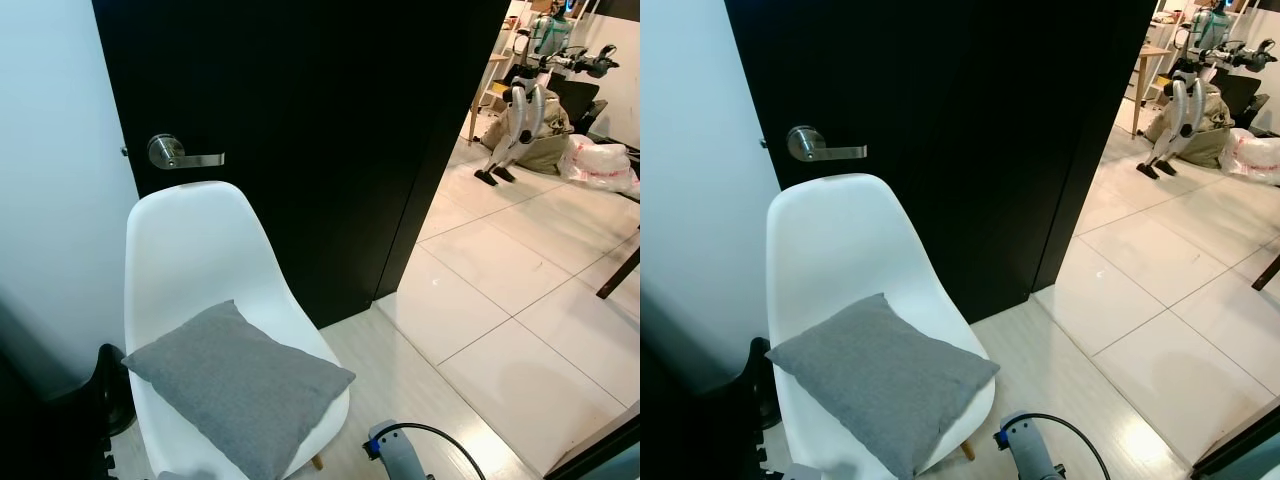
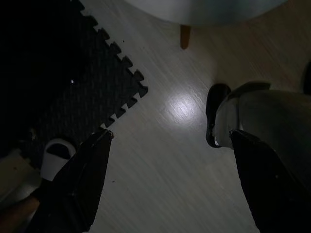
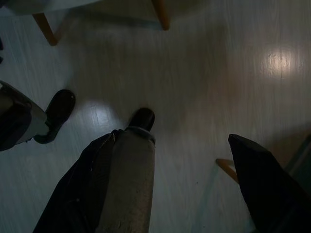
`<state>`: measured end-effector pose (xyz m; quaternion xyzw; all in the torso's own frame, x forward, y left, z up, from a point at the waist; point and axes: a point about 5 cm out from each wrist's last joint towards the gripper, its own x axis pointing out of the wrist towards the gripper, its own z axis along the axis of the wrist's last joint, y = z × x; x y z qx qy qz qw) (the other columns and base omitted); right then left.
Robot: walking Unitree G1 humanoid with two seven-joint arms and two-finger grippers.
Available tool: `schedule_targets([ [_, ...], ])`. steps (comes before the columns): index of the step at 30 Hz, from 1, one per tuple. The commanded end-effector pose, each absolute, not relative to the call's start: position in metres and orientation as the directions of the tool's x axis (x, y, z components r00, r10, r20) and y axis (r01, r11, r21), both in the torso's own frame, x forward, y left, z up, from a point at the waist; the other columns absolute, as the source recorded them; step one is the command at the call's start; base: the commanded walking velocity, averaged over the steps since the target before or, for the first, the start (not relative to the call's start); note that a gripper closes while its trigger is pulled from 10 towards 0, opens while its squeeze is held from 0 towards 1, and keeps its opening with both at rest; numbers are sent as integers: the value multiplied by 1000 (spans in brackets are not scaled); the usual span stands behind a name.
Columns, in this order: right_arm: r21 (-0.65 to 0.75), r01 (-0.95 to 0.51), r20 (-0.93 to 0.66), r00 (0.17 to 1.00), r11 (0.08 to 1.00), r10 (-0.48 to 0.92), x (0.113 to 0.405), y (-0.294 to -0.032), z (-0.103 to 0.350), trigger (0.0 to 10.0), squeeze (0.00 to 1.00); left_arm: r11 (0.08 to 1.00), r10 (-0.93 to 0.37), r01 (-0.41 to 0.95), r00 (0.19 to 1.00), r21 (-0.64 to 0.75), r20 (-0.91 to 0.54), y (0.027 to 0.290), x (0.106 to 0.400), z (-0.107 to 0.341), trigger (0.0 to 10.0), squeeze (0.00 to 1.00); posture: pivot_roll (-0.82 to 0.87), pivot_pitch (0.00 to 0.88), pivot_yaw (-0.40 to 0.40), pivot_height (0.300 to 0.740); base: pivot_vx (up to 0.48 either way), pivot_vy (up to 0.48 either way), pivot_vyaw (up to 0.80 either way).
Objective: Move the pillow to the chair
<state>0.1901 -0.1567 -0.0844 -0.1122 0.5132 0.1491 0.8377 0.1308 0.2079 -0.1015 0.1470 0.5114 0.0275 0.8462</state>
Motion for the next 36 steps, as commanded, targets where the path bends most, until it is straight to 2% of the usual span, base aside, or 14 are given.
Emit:
schedule_targets([
  [1,-39,-372,-899,417,927,130,187,-157,-86,10000,0,953,179,137,467,271,-866,204,132,-102,10000,0,204,0,-107,740,0,0,0],
  [8,-39,-396,-902,409,917,138,182,-155,-88,10000,0,953,162,153,472,262,-866,201,134,-102,10000,0,193,0,-95,740,0,0,0],
  [11,-66,-447,-918,378,892,121,176,-158,-91,10000,0,952,158,164,459,258,-874,200,130,-103,10000,0,189,0,-90,740,0,0,0],
  [21,-64,-441,-927,358,895,110,172,-158,-93,10000,0,961,178,115,439,252,-881,204,122,-105,10000,0,192,0,-84,740,0,0,-707],
  [26,-78,-441,-927,362,894,98,175,-159,-92,10000,0,966,233,3,430,259,-872,215,121,-104,10000,0,185,0,-71,740,0,0,-706],
  [36,-95,-410,-925,373,907,71,176,-166,-91,10000,0,968,192,67,419,241,-887,209,121,-105,10000,0,121,0,-33,740,0,0,-706],
])
